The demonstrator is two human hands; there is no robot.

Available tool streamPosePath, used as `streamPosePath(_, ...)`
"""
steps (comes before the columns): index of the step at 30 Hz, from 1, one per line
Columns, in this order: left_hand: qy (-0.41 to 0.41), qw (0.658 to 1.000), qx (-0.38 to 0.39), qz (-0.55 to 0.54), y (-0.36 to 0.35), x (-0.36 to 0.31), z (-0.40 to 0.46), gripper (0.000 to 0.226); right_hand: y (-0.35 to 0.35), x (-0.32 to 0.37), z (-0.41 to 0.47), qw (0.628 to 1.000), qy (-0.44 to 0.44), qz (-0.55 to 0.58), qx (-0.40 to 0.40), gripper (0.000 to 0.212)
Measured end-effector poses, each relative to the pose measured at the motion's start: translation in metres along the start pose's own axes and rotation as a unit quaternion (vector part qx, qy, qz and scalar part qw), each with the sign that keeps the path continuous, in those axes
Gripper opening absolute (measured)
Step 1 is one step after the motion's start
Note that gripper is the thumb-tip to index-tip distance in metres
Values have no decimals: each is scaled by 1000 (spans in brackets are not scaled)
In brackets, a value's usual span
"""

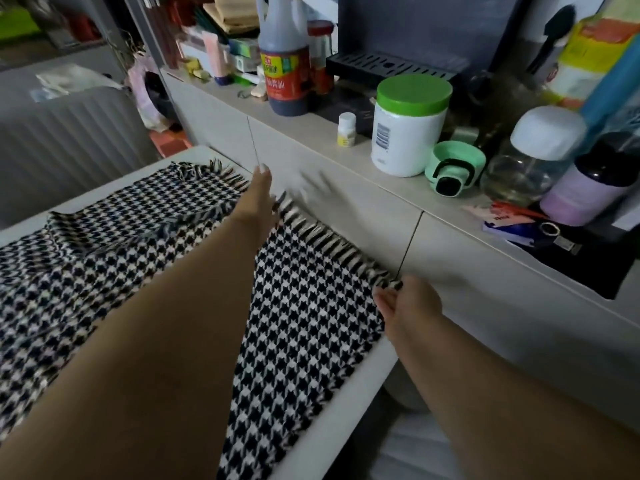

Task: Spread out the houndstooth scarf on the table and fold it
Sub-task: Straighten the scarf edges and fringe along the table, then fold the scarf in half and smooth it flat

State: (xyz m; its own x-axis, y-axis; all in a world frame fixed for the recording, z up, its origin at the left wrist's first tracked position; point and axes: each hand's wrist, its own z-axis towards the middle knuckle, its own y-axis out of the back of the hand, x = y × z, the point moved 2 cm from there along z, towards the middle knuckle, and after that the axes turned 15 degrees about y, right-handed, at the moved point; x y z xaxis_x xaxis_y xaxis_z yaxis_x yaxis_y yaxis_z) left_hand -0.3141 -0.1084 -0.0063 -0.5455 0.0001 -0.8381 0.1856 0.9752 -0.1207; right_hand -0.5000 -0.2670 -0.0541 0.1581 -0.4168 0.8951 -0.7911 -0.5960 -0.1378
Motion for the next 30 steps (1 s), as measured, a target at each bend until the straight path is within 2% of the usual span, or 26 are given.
streamPosePath(1, -3, 1000, -12, 2, 2, 10, -3, 57, -5, -3, 0, 1000, 4, -5, -16, 28)
streamPosePath(2, 9, 999, -36, 33, 6, 20, -8, 56, -10, -4, -1, 998, 28, -56, -26, 22)
streamPosePath(3, 15, 995, -75, 69, 7, 33, -15, 53, -16, -3, -5, 988, 70, -134, -10, 23)
streamPosePath(4, 5, 980, -141, 142, 11, 45, -20, 51, -23, -5, -8, 961, 125, -241, 43, 26)
streamPosePath(6, 6, 937, -248, 245, 20, 78, -40, 42, -34, -16, -21, 861, 213, -414, 205, 31)
streamPosePath(8, -29, 918, -260, 297, 28, 109, -69, 29, -33, -32, -31, 765, 222, -512, 321, 26)
streamPosePath(9, -31, 907, -264, 325, 31, 120, -85, 26, -31, -39, -32, 719, 230, -559, 344, 23)
streamPosePath(11, 3, 879, -279, 387, 47, 150, -109, 26, -31, -46, -34, 631, 265, -644, 342, 35)
streamPosePath(12, 17, 868, -296, 399, 55, 163, -124, 29, -31, -47, -36, 604, 283, -669, 328, 39)
streamPosePath(14, 16, 848, -350, 398, 76, 186, -159, 32, -32, -48, -43, 575, 326, -678, 321, 43)
streamPosePath(16, 22, 821, -400, 408, 102, 204, -194, 33, -33, -54, -49, 534, 342, -679, 369, 49)
streamPosePath(19, 109, 766, -423, 471, 144, 226, -239, 37, -33, -60, -53, 499, 327, -700, 392, 48)
streamPosePath(21, 153, 768, -386, 487, 166, 236, -264, 43, -33, -61, -56, 482, 333, -721, 369, 47)
streamPosePath(23, 182, 800, -357, 447, 183, 241, -285, 42, -37, -60, -64, 477, 359, -724, 346, 44)
streamPosePath(25, 183, 806, -392, 404, 200, 240, -310, 38, -46, -63, -82, 468, 393, -709, 351, 45)
streamPosePath(30, 178, 766, -526, 323, 255, 240, -369, 30, -79, -88, -154, 469, 432, -637, 434, 50)
